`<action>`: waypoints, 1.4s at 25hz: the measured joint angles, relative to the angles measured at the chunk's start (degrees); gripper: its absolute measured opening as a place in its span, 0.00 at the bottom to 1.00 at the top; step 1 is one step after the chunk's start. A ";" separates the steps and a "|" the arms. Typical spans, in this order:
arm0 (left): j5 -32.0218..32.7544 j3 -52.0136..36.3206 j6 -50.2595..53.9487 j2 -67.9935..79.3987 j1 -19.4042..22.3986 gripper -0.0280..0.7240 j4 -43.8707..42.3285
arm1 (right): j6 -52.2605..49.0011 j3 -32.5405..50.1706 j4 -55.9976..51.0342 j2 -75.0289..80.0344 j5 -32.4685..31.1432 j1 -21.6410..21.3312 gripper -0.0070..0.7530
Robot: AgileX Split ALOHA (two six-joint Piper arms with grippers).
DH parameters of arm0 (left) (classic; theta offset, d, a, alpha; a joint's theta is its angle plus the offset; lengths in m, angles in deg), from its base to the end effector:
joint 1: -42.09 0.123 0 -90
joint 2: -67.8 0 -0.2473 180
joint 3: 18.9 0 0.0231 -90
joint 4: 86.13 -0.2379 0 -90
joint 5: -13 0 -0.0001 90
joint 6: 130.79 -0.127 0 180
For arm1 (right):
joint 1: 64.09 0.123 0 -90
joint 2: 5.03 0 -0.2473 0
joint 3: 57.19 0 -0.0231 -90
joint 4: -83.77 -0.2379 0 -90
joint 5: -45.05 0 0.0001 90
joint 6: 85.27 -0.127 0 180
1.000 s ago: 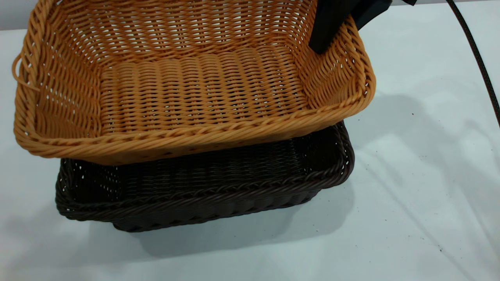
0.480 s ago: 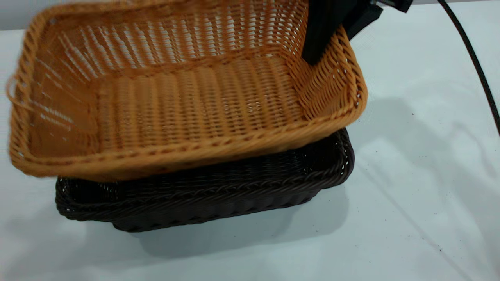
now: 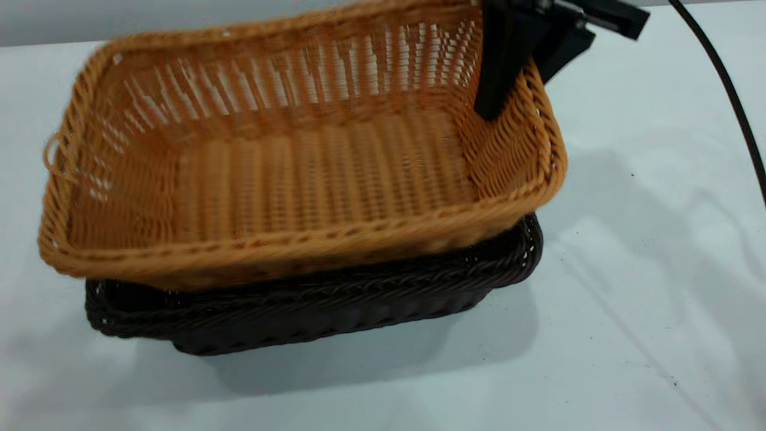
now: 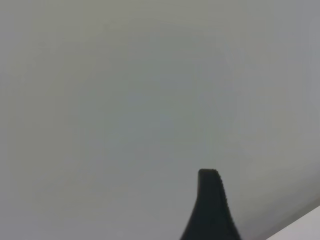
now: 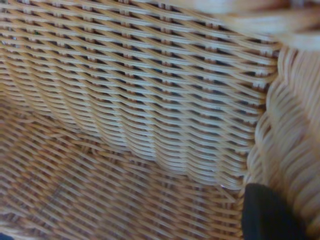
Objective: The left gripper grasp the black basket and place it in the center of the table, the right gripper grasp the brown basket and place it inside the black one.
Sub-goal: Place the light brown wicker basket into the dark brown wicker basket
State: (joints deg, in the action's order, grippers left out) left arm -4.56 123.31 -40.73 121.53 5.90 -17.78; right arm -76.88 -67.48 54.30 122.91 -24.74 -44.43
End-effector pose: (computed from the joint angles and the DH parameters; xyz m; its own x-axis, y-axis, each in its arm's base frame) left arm 0.1933 -0.0974 0.3500 0.1976 0.3114 -0.9295 0.2876 0.8881 0.3586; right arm 0.3232 0.1777 0.1158 -0.9497 -0.2956 0.1037 -0.2188 0.8628 0.4558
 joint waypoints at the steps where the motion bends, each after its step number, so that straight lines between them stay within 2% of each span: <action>1: -0.06 0.00 0.00 0.00 0.00 0.65 0.00 | -0.16 0.45 0.19 0.13 -0.07 0.00 0.14; 23: -0.56 0.00 0.00 0.00 0.00 0.65 0.07 | 1.77 0.91 -0.12 0.78 -0.07 0.00 0.16; 25: -0.56 0.00 0.00 0.00 0.00 0.65 0.07 | 3.19 0.91 -1.31 0.78 -0.26 0.00 0.22; 31: -0.19 0.00 0.00 0.00 0.00 0.65 0.13 | 6.20 0.78 -3.65 0.73 -0.29 0.00 0.52; 35: 0.23 0.00 0.00 0.00 0.00 0.65 0.18 | 6.20 0.78 -2.92 0.67 -0.29 0.00 0.61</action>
State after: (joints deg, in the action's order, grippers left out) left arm -4.33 123.31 -40.73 121.53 5.90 -17.60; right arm -70.68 -66.70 51.38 123.58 -25.03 -44.43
